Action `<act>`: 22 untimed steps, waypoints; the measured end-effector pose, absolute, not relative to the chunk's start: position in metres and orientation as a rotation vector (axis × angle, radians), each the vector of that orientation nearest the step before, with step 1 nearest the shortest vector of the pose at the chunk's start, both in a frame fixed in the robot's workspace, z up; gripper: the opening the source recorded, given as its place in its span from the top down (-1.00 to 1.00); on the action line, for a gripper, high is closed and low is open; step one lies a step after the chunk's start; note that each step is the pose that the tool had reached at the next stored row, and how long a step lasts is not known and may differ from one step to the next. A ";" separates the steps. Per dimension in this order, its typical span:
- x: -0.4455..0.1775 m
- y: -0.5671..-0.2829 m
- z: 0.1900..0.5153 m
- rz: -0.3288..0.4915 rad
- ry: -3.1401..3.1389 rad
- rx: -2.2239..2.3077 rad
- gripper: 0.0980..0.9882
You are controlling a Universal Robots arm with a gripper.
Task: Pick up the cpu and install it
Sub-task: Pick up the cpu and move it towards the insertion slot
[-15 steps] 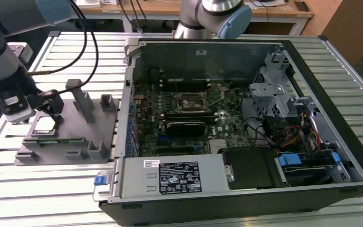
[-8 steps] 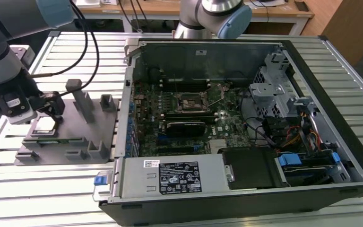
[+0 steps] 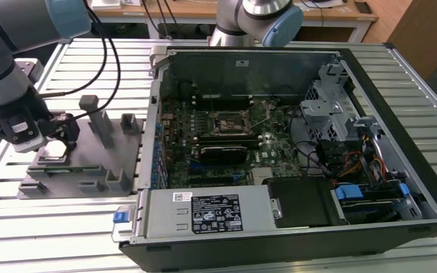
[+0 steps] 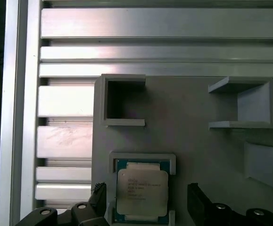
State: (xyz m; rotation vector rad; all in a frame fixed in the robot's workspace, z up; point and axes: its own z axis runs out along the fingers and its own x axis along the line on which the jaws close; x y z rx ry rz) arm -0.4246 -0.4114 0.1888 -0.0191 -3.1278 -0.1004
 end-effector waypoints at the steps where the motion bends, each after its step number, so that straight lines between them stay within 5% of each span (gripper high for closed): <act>1: -0.425 -0.411 0.188 -0.100 -3.128 -0.019 -0.52; 22: -0.429 -0.411 0.181 -0.100 -3.130 -0.029 -0.34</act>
